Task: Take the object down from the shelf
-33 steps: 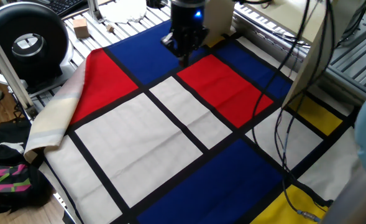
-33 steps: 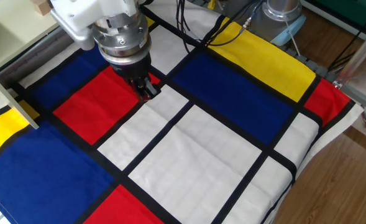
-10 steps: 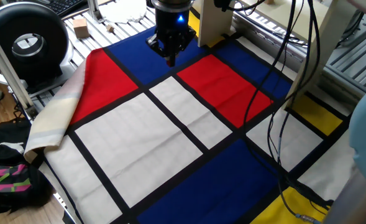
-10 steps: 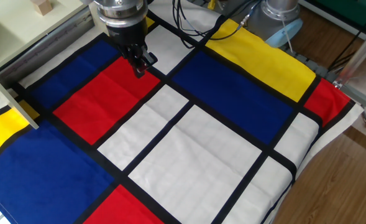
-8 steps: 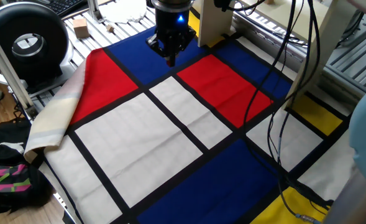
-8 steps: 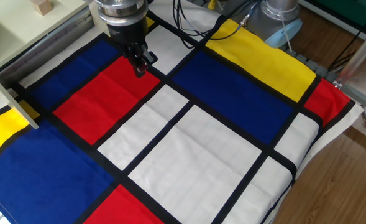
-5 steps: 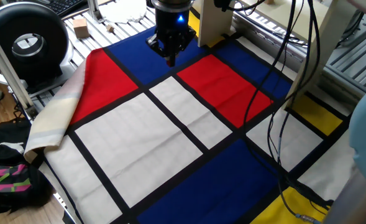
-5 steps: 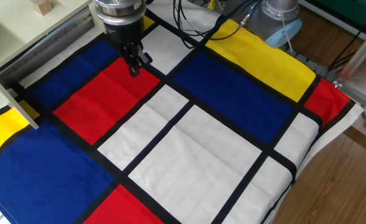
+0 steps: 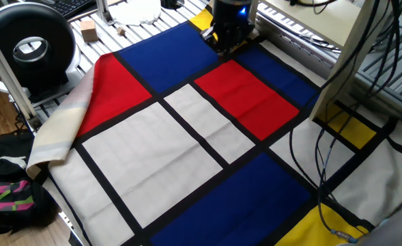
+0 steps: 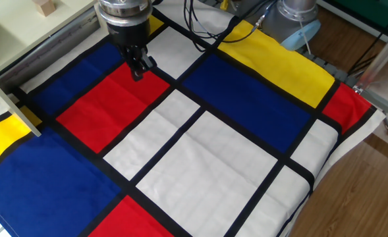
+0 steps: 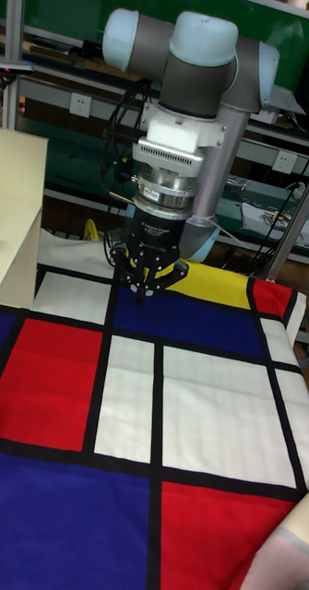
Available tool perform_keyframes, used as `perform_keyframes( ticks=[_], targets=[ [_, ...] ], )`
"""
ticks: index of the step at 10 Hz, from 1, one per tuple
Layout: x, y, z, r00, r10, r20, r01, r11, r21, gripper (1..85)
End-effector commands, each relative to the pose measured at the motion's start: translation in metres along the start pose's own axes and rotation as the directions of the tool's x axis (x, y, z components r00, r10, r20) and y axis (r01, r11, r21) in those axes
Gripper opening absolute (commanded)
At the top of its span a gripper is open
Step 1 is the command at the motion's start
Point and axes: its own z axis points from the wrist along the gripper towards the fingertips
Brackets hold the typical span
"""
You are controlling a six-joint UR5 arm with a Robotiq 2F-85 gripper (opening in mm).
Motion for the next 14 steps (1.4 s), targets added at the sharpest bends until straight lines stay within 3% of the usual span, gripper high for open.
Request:
perform_keyframes(
  ticks=[1,2,5,9,12,14],
  targets=[
    [0.009,-0.034,-0.038,0.997,-0.03,-0.065,0.03,1.0,0.003,1.0],
    [0.011,-0.049,-0.047,0.996,-0.05,-0.071,0.05,0.999,-0.01,1.0],
    [0.011,-0.095,-0.063,0.992,-0.101,-0.078,0.103,0.994,0.023,1.0],
    [0.018,-0.136,-0.056,0.991,-0.125,-0.05,0.126,0.992,0.014,1.0],
    [0.021,-0.144,-0.051,0.991,-0.128,-0.041,0.128,0.992,-0.007,1.0],
    [0.024,-0.127,-0.052,0.99,-0.136,-0.04,0.132,0.989,-0.072,1.0]
  ],
)
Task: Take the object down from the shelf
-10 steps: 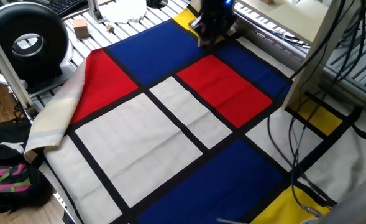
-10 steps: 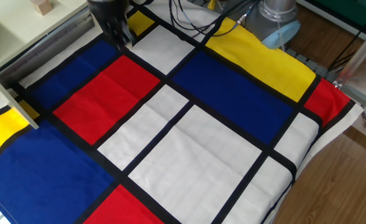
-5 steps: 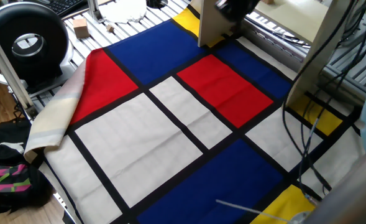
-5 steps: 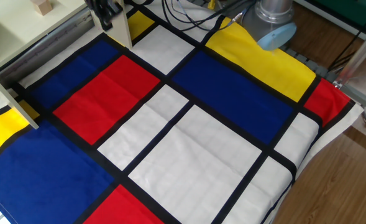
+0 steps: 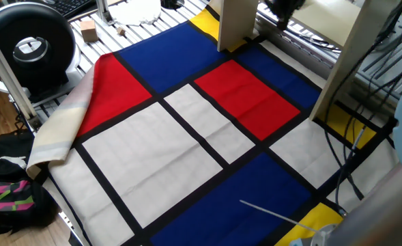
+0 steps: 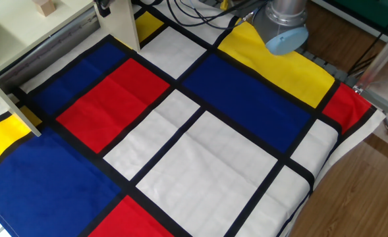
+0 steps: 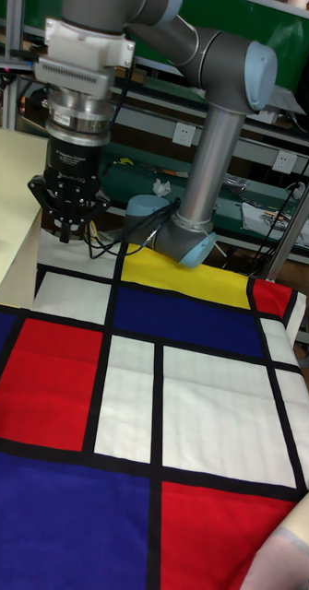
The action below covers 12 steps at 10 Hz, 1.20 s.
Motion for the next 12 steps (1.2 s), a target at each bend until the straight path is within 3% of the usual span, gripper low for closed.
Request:
perform_keyframes(
  ticks=[1,3,4,8,9,12],
  targets=[
    [0.003,0.005,0.0,1.0,0.009,0.005,-0.009,0.999,-0.048,1.0],
    [0.0,0.001,0.0,0.997,0.079,0.014,-0.078,0.996,-0.035,1.0],
    [-0.006,0.002,0.0,0.992,0.12,0.034,-0.119,0.992,-0.04,1.0],
    [-0.02,-0.014,-0.001,0.979,0.182,0.095,-0.183,0.983,0.007,1.0],
    [-0.018,-0.019,-0.001,0.982,0.166,0.091,-0.169,0.985,0.03,1.0],
    [0.0,-0.023,-0.002,0.994,0.106,0.017,-0.107,0.993,0.047,1.0]
  ],
)
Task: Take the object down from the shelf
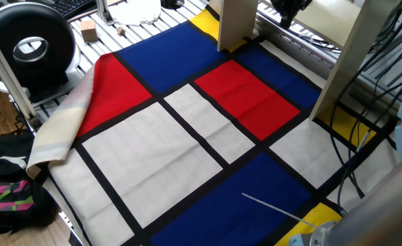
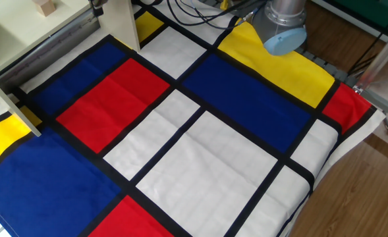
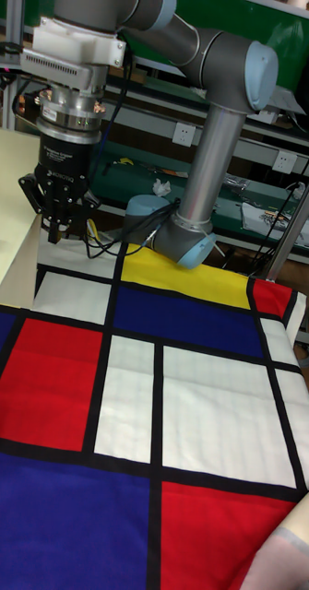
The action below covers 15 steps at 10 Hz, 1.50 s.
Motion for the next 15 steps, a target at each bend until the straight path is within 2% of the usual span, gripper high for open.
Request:
perform_keyframes(
  ticks=[1,3,9,10,15],
  targets=[
    [0.003,-0.021,-0.011,0.997,-0.055,-0.048,0.055,0.998,0.008,1.0],
    [0.001,-0.045,-0.021,0.994,-0.084,-0.063,0.084,0.996,0.003,1.0],
    [-0.006,-0.093,-0.024,0.991,-0.123,-0.057,0.124,0.992,0.001,1.0],
    [-0.007,-0.098,-0.023,0.99,-0.127,-0.055,0.127,0.992,-0.004,1.0],
    [-0.013,-0.094,-0.023,0.996,-0.09,-0.028,0.09,0.996,-0.012,1.0]
  ],
)
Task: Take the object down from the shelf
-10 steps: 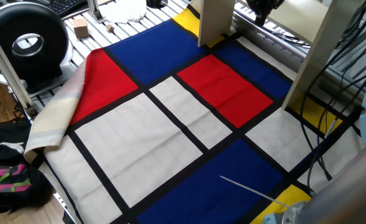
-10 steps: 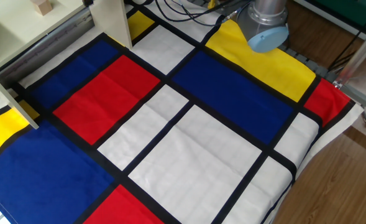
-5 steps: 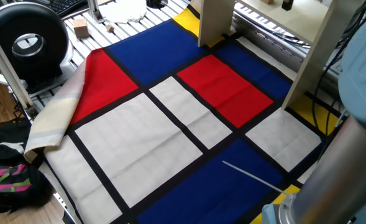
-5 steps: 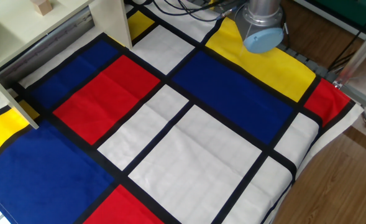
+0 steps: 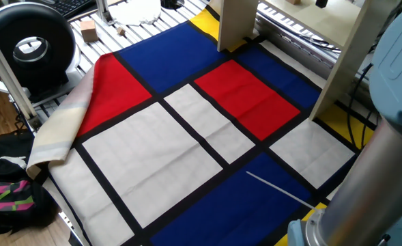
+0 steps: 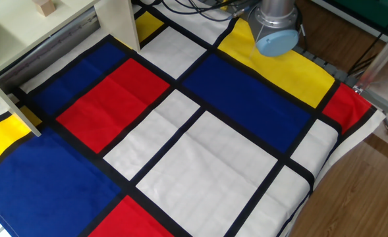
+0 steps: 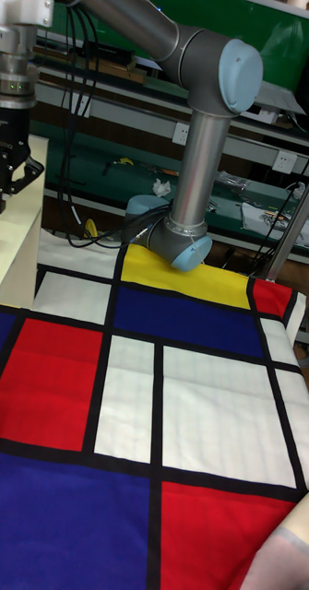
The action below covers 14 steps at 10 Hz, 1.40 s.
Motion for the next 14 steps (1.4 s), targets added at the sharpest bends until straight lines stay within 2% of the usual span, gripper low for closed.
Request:
perform_keyframes(
  ticks=[1,6,8,9,14],
  targets=[
    [-0.0072,0.0012,-0.0013,0.999,0.03,0.029,-0.029,0.999,-0.018,1.0],
    [-0.0142,0.0062,-0.0017,0.996,0.077,0.054,-0.075,0.996,-0.04,2.0],
    [-0.0142,0.0038,-0.001,0.998,0.011,0.055,-0.009,1.0,-0.03,13.0],
    [-0.0141,0.0032,0.0021,0.998,-0.023,0.052,0.025,0.999,-0.037,23.0],
    [-0.012,0.0047,0.0002,0.997,-0.059,0.053,0.062,0.997,-0.041,33.3]
  ],
)
